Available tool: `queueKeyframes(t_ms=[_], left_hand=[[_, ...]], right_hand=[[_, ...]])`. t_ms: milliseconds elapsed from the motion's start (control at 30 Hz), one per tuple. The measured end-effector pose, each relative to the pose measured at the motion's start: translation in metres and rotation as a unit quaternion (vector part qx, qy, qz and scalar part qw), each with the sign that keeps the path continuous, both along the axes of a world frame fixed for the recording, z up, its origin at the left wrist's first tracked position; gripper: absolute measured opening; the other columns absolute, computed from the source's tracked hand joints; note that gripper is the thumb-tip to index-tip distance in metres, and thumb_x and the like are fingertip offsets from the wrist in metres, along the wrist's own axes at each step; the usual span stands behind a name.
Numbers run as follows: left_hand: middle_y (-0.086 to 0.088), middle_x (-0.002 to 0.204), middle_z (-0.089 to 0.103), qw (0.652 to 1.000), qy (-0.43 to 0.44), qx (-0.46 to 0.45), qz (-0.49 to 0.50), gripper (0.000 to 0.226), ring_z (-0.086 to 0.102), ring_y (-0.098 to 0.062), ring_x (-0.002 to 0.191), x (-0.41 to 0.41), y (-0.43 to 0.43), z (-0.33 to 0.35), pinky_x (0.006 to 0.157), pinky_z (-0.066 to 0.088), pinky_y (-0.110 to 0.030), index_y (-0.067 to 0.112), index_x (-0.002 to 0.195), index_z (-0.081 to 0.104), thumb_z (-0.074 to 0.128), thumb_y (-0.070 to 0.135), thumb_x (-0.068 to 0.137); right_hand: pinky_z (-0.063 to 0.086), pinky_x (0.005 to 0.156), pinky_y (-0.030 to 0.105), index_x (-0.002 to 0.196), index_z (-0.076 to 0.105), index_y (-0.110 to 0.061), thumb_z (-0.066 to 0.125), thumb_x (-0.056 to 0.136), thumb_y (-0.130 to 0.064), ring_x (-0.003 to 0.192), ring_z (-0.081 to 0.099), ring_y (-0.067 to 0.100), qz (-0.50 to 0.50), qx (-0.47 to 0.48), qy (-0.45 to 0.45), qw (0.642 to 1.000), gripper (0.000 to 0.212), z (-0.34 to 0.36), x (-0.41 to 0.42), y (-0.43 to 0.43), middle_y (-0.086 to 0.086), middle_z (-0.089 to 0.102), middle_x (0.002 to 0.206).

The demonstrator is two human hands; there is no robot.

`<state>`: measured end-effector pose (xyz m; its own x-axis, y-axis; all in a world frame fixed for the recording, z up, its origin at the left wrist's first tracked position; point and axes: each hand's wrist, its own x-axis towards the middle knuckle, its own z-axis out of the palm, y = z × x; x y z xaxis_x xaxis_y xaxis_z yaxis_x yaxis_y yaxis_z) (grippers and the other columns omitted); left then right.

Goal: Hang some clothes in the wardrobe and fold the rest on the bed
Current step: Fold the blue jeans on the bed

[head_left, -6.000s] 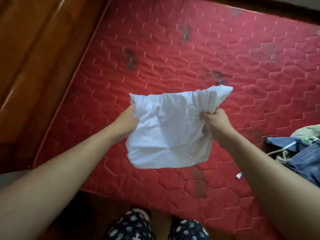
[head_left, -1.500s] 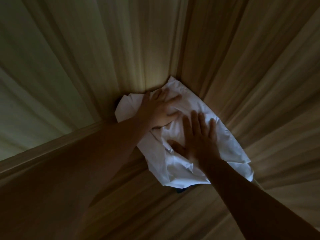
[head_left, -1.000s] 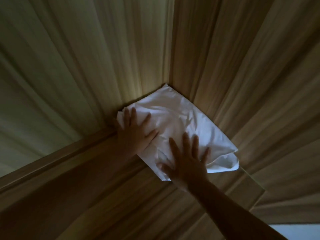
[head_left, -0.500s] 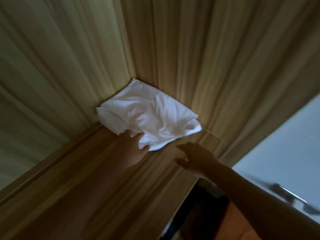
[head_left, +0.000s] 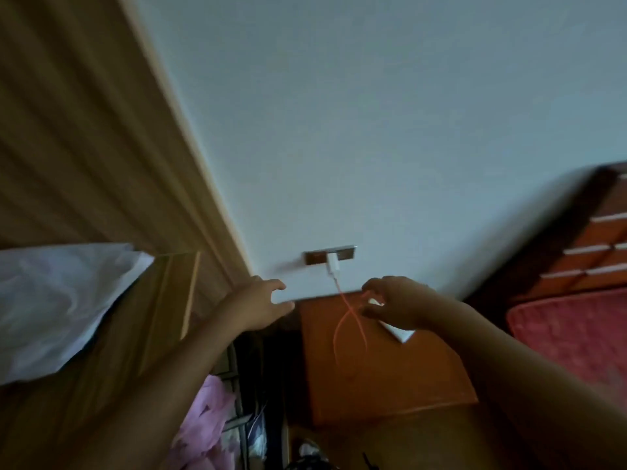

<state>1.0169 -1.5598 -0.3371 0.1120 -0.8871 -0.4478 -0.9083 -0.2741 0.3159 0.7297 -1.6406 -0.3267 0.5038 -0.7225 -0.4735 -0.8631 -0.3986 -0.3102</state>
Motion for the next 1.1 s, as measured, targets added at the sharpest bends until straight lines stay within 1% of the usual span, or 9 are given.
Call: queueKeyframes(t_ms=[133, 267, 367, 433, 500, 667, 800, 967, 1100], left_hand=[[-0.007, 0.145, 0.048, 0.993, -0.024, 0.009, -0.112, 0.062, 0.052, -0.027, 0.129, -0.12, -0.028, 0.007, 0.106, 0.045, -0.04, 0.04, 0.139, 0.052, 0.056, 0.07, 0.085], [-0.007, 0.143, 0.05, 0.974, -0.016, 0.019, -0.225, 0.057, 0.055, -0.027, 0.125, -0.257, -0.022, 0.013, 0.102, 0.046, -0.038, 0.041, 0.139, 0.052, 0.055, 0.066, 0.087], [-0.008, 0.146, 0.049, 0.952, -0.022, 0.022, -0.306, 0.061, 0.053, -0.025, 0.128, -0.35, -0.004, 0.014, 0.106, 0.042, -0.037, 0.038, 0.142, 0.051, 0.056, 0.065, 0.088], [-0.008, 0.145, 0.051, 0.935, -0.025, 0.021, -0.353, 0.061, 0.055, -0.026, 0.126, -0.407, 0.009, 0.014, 0.106, 0.044, -0.037, 0.036, 0.141, 0.052, 0.057, 0.065, 0.088], [-0.008, 0.143, 0.053, 0.914, -0.025, 0.024, -0.404, 0.06, 0.055, -0.026, 0.127, -0.461, 0.022, 0.012, 0.106, 0.045, -0.039, 0.034, 0.141, 0.053, 0.057, 0.064, 0.089], [-0.006, 0.146, 0.049, 0.857, -0.03, 0.04, -0.513, 0.062, 0.051, -0.027, 0.131, -0.587, 0.065, 0.012, 0.107, 0.045, -0.044, 0.033, 0.143, 0.05, 0.056, 0.063, 0.09], [-0.005, 0.143, 0.05, 0.808, -0.031, 0.035, -0.587, 0.06, 0.053, -0.026, 0.129, -0.668, 0.104, 0.009, 0.106, 0.046, -0.044, 0.035, 0.142, 0.05, 0.056, 0.064, 0.089], [-0.006, 0.143, 0.053, 0.73, -0.031, 0.045, -0.681, 0.061, 0.054, -0.027, 0.129, -0.766, 0.151, -0.003, 0.106, 0.046, -0.045, 0.033, 0.142, 0.052, 0.056, 0.064, 0.089], [-0.003, 0.143, 0.053, 0.675, -0.021, 0.056, -0.735, 0.057, 0.057, -0.023, 0.125, -0.847, 0.182, -0.014, 0.104, 0.048, -0.042, 0.035, 0.14, 0.055, 0.056, 0.061, 0.09]], right_hand=[[0.044, 0.105, 0.037, 0.144, 0.051, -0.022, 0.058, 0.094, -0.056, 0.129, 0.054, 0.026, -0.113, 0.005, 0.004, 0.994, 0.061, 0.005, -0.122, 0.038, 0.006, 0.057, 0.143], [0.046, 0.095, 0.034, 0.138, 0.054, -0.025, 0.056, 0.095, -0.056, 0.119, 0.058, 0.022, -0.223, 0.012, -0.01, 0.975, 0.053, 0.005, -0.252, 0.107, 0.002, 0.061, 0.133], [0.05, 0.098, 0.037, 0.139, 0.052, -0.028, 0.055, 0.094, -0.06, 0.117, 0.06, 0.02, -0.301, 0.021, -0.007, 0.953, 0.055, 0.003, -0.337, 0.167, 0.0, 0.061, 0.131], [0.051, 0.098, 0.038, 0.137, 0.054, -0.029, 0.056, 0.092, -0.062, 0.116, 0.061, 0.022, -0.35, 0.024, 0.003, 0.936, 0.056, 0.001, -0.388, 0.207, 0.0, 0.062, 0.13], [0.05, 0.097, 0.036, 0.133, 0.056, -0.027, 0.056, 0.091, -0.063, 0.116, 0.061, 0.025, -0.402, 0.02, 0.008, 0.916, 0.055, 0.0, -0.433, 0.249, 0.002, 0.064, 0.129], [0.049, 0.097, 0.032, 0.135, 0.059, -0.027, 0.061, 0.089, -0.06, 0.119, 0.062, 0.024, -0.527, 0.003, 0.015, 0.849, 0.056, 0.002, -0.517, 0.357, 0.003, 0.066, 0.129], [0.048, 0.099, 0.032, 0.133, 0.06, -0.022, 0.06, 0.092, -0.056, 0.12, 0.062, 0.024, -0.603, 0.008, 0.006, 0.798, 0.053, -0.006, -0.553, 0.424, 0.006, 0.067, 0.129], [0.047, 0.101, 0.034, 0.134, 0.06, -0.022, 0.058, 0.093, -0.057, 0.123, 0.06, 0.024, -0.685, 0.034, -0.021, 0.727, 0.054, -0.015, -0.583, 0.497, 0.006, 0.065, 0.132], [0.046, 0.101, 0.033, 0.134, 0.059, -0.02, 0.058, 0.095, -0.056, 0.125, 0.058, 0.022, -0.74, 0.044, -0.007, 0.671, 0.053, -0.016, -0.628, 0.545, 0.005, 0.064, 0.135]])
